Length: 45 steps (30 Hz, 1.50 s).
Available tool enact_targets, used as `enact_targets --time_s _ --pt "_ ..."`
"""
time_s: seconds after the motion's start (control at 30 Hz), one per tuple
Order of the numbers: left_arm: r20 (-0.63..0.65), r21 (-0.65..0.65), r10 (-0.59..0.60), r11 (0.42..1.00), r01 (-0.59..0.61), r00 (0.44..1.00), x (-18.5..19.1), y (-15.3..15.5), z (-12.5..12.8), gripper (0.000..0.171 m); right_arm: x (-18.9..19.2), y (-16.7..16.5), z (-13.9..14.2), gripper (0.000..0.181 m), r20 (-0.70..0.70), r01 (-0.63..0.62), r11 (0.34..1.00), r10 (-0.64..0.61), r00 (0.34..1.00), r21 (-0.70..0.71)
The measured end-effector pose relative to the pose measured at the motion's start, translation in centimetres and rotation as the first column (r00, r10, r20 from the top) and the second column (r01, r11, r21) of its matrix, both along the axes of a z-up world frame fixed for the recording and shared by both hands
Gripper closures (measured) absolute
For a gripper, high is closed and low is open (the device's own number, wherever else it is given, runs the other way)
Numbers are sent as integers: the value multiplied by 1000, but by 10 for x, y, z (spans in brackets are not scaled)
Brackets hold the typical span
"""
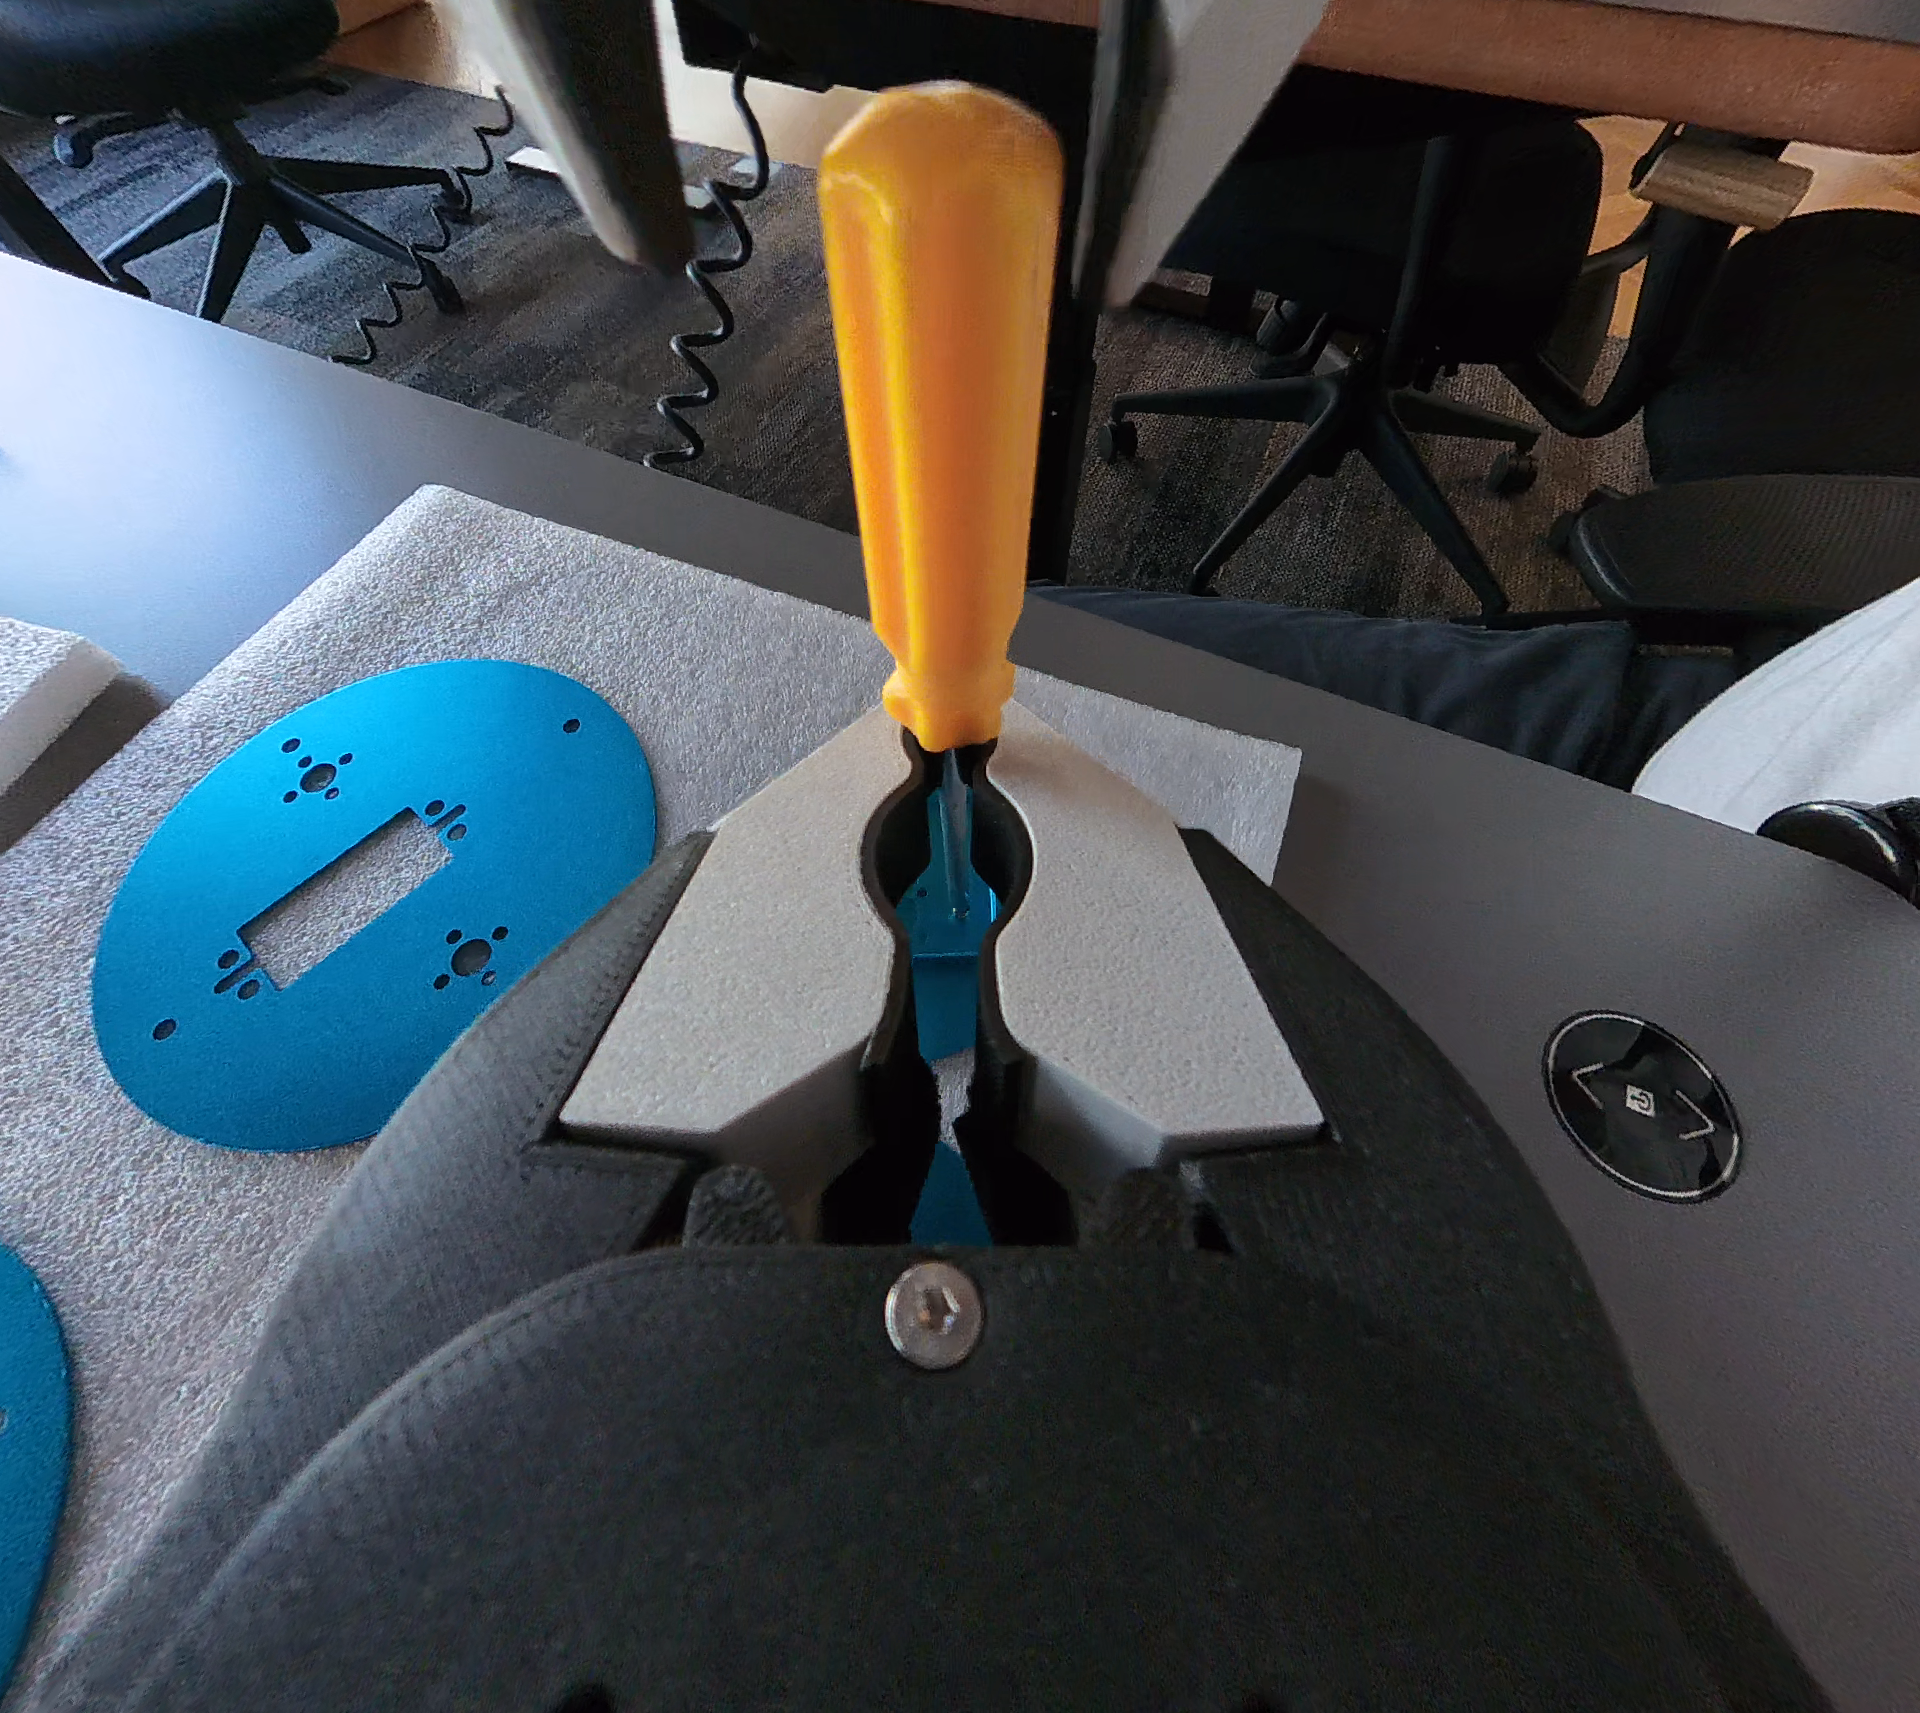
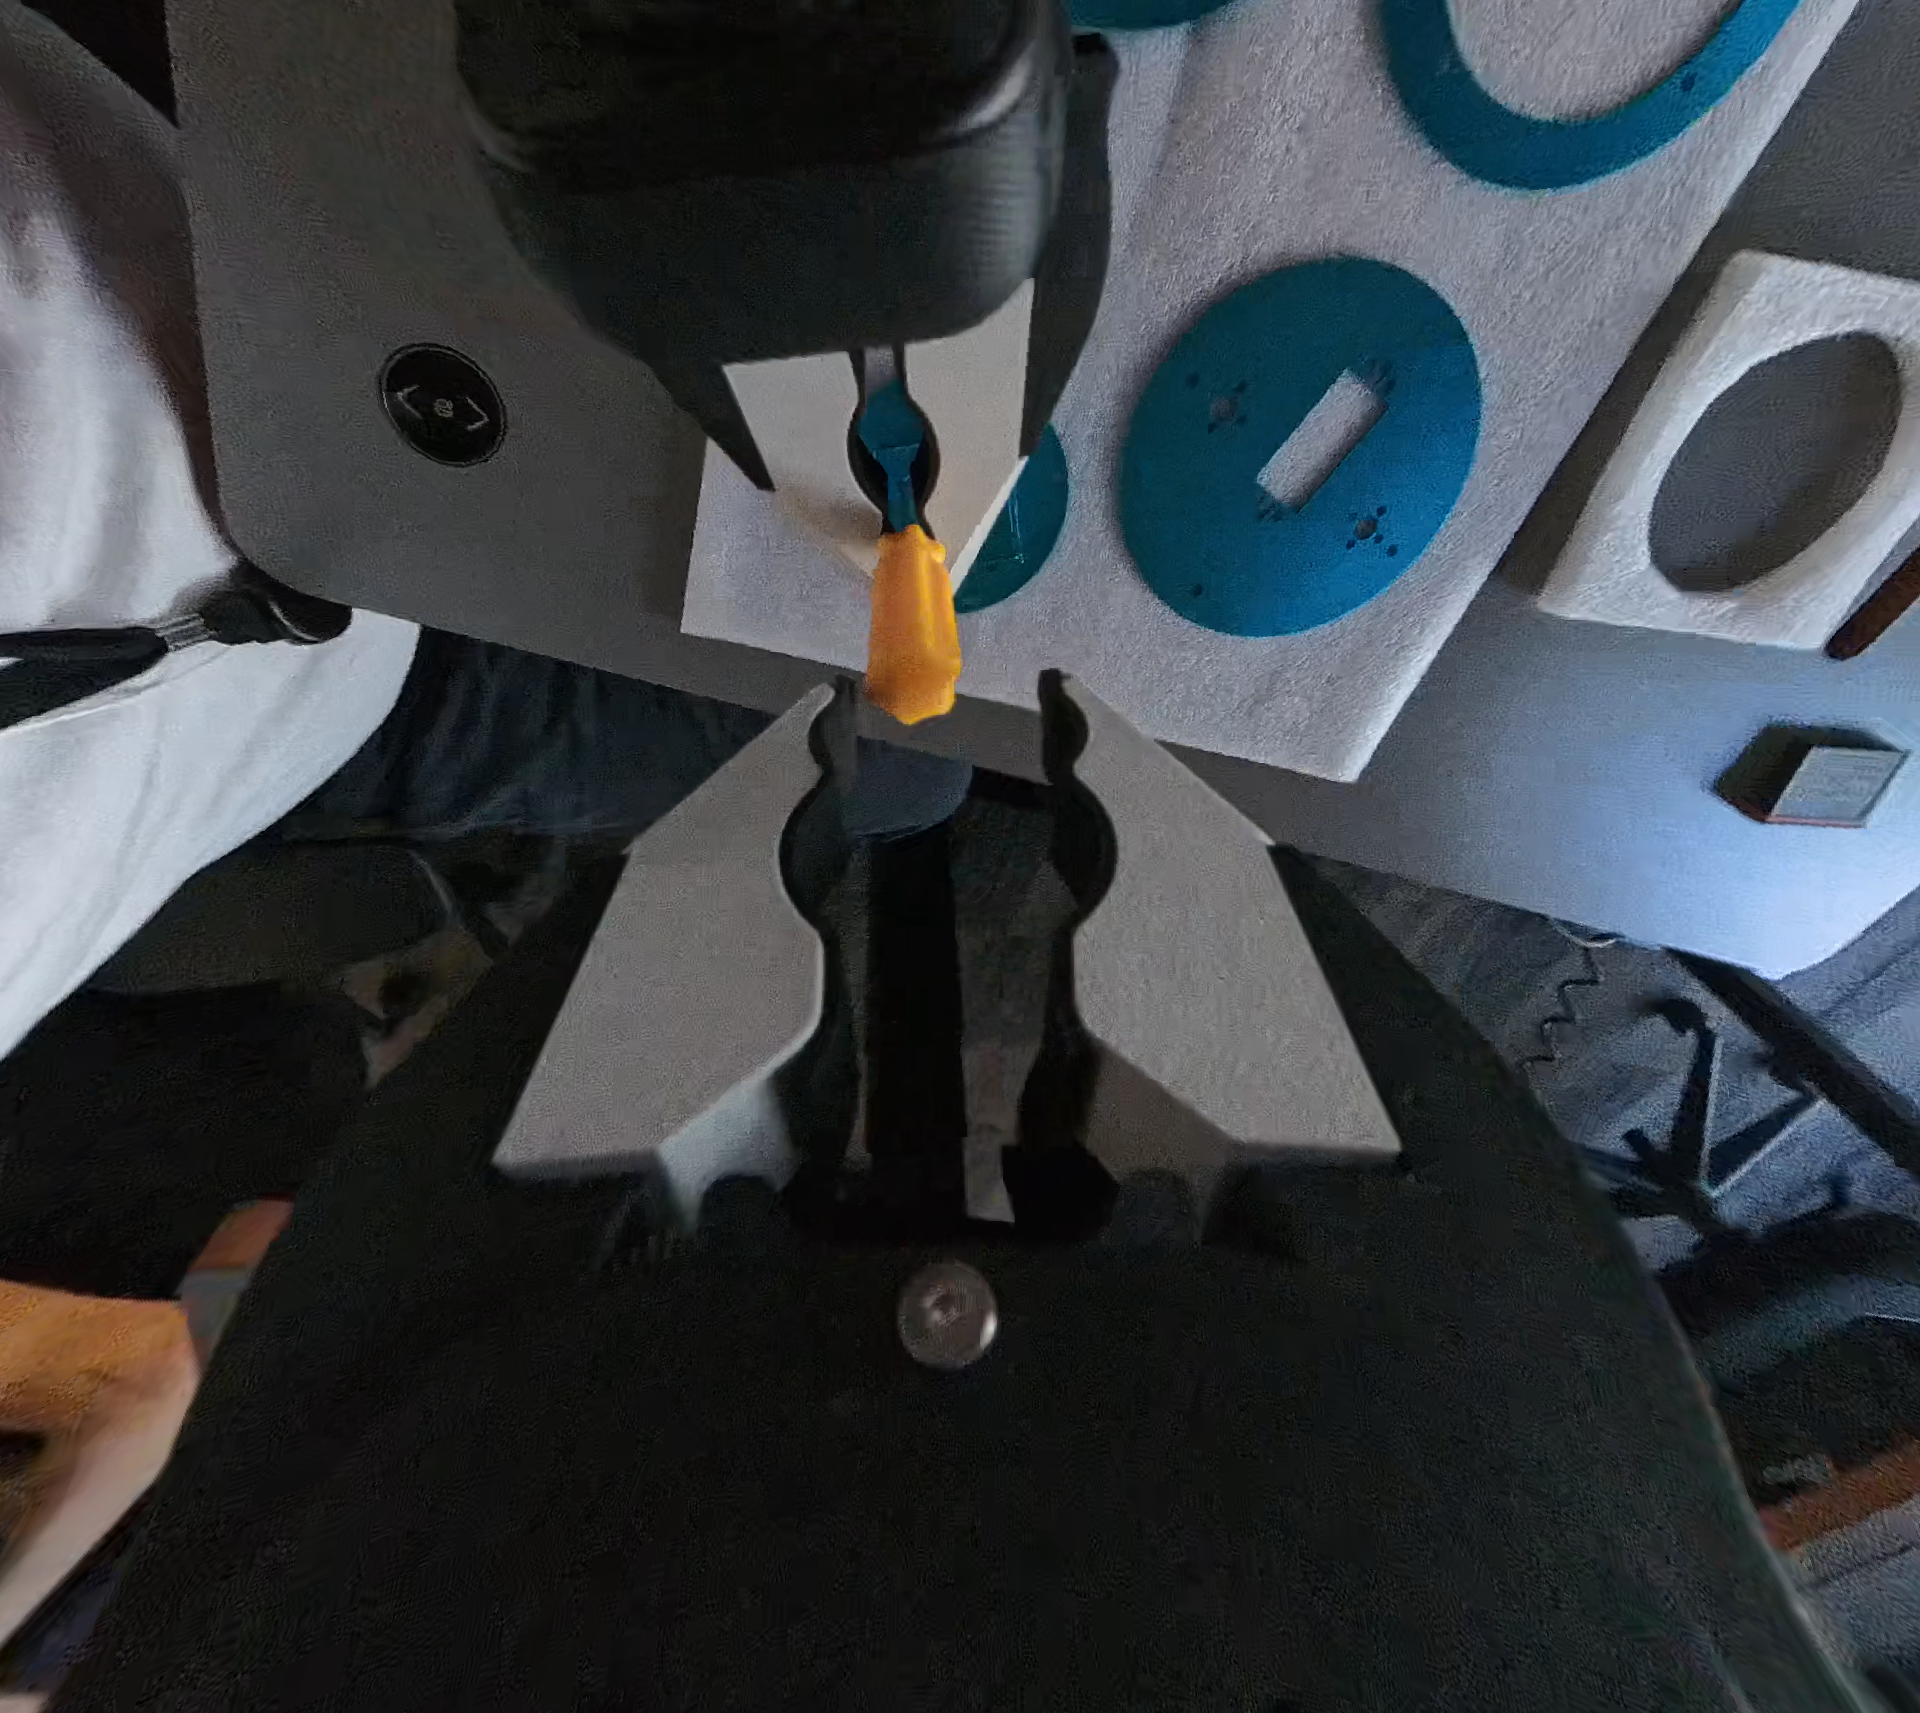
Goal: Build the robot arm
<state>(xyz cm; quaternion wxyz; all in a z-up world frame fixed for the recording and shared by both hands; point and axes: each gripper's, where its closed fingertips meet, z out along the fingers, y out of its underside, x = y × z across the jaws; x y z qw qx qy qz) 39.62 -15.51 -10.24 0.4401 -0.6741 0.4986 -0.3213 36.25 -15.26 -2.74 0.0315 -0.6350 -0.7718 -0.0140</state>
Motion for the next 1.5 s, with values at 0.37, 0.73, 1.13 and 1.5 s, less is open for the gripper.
enact_targets --time_s 0.37,0.73,1.13,1.5 --pt "-42 17 0 1000 1 999 0 0 -6 171 -1 -8 1 140 3 -71 997 71 997 -38" --pt "-51 17 -15 1000 16 999 4 -1 -7 171 -19 -14 -1 138 -113 -408 913 406 907 6" --pt "-38 18 -16 1000 17 999 6 -1 -5 171 -17 -17 -15 165 -99 -359 932 353 930 -48" --pt "31 19 11 1000 -11 999 -2 0 5 171 -6 -7 -14 165 -123 -292 954 283 951 -64"
